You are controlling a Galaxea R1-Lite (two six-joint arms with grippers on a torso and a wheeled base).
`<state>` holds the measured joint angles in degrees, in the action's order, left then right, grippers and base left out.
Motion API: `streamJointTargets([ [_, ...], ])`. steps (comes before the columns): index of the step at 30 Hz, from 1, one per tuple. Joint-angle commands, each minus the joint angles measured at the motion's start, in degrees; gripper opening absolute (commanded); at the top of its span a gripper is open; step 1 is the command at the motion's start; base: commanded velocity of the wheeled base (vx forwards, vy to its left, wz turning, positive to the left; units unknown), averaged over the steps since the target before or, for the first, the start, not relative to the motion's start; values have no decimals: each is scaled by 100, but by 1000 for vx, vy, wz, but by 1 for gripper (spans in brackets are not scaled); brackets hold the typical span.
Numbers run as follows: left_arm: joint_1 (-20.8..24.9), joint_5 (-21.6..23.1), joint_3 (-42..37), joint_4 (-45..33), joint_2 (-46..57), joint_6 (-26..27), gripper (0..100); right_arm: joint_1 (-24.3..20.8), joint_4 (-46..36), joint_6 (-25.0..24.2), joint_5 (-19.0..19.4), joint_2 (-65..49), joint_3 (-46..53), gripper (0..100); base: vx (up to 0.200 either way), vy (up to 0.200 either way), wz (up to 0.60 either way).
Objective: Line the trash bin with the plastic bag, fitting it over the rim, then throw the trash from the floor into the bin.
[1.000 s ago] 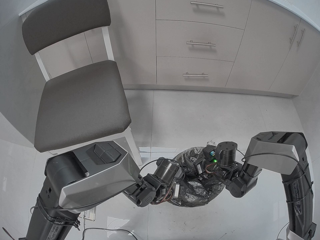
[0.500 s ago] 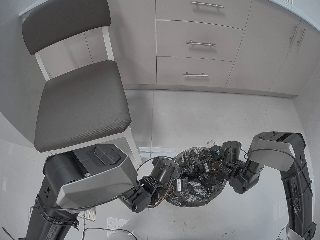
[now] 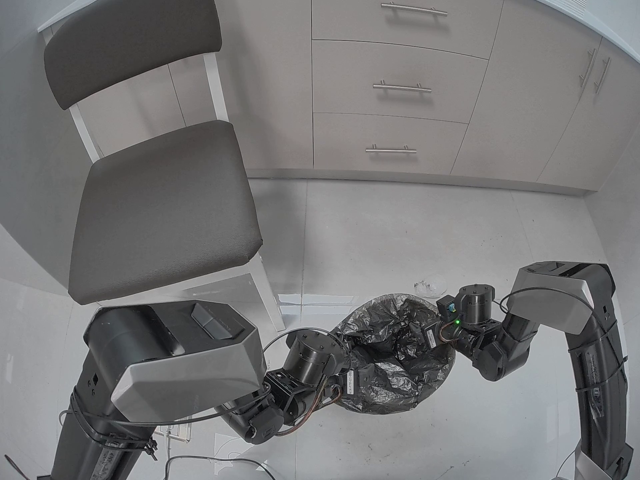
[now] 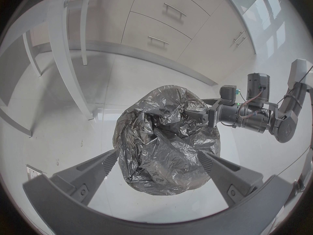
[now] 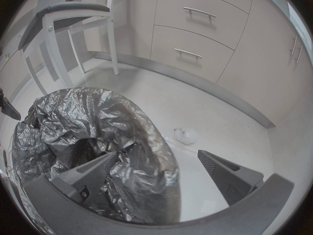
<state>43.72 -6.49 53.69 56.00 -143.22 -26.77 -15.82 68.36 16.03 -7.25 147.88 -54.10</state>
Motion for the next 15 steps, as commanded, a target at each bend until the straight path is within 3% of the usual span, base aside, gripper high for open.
streamJointTargets([
  [1,-3,-2,1,-11,-31,5,100,255,-183,-12,-4,-119,-21,100,0,0,0],
  [15,-3,-2,19,-19,-40,14,100,563,-350,14,5,-32,-215,100,0,0,0],
])
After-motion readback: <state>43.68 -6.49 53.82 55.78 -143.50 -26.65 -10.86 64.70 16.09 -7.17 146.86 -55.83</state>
